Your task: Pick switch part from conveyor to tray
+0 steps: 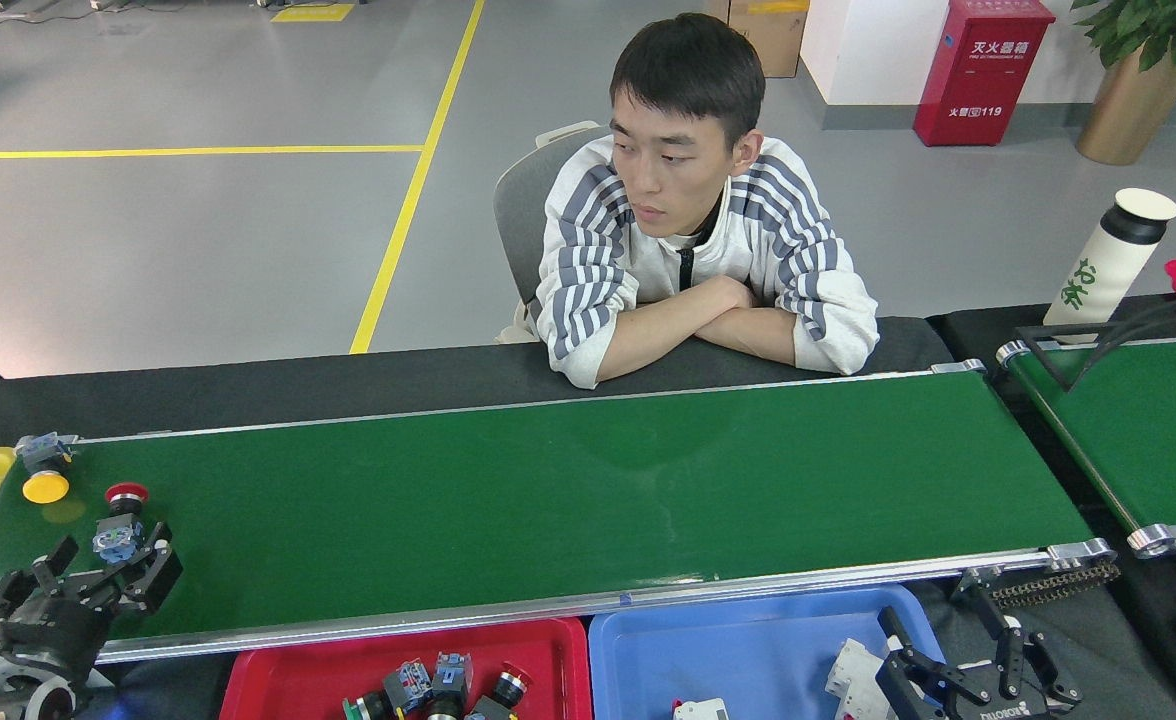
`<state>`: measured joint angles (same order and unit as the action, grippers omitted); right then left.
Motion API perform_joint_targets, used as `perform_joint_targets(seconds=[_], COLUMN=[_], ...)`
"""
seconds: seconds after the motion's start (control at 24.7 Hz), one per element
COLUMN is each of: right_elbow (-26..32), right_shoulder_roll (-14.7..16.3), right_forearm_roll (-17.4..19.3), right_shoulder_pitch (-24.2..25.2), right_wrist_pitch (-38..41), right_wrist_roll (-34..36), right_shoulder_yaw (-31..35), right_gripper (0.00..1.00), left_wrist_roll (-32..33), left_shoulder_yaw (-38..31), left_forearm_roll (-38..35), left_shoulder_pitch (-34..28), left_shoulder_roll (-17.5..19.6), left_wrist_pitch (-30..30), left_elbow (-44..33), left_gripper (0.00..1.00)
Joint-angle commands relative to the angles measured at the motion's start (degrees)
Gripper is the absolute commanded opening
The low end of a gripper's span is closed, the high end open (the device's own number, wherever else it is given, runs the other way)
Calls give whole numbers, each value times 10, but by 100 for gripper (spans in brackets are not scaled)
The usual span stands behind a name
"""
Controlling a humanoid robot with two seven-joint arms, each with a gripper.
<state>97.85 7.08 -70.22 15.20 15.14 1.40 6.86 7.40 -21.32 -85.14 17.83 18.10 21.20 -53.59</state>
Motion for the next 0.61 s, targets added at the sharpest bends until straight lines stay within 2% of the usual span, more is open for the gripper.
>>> perform_joint_targets(seconds=[0.0,0.08,0.12,0.2,0.41,0.49,0.57], right_elbow=[8,8,8,8,10,10,10], right_shoulder_roll=[2,2,2,2,1,2,1], right_forearm_roll=[0,0,0,0,0,0,0], right_shoulder_pitch=[-2,-1,-2,-2,2,3,3], right_wrist_pitch=[2,4,5,5,5,5,5], right_wrist_roll=[2,2,2,2,2,2,2], right_shoulder_yaw=[2,2,2,2,2,2,2], right_gripper=[97,97,97,97,97,97,97], left_wrist_roll=[-29,-58,-70,-90,-92,-91,-85], left_shoulder_yaw=[38,90,103,110,107,103,99], left_forearm_roll=[0,3,7,9,20,47,89], left_shoulder_pitch=[35,72,82,84,81,74,38], left_shoulder_roll=[36,64,72,81,80,82,91], left_wrist_pitch=[-16,-13,-12,-8,2,17,58], left_elbow=[54,129,155,167,161,131,75], left_gripper=[71,19,7,2,0,0,1])
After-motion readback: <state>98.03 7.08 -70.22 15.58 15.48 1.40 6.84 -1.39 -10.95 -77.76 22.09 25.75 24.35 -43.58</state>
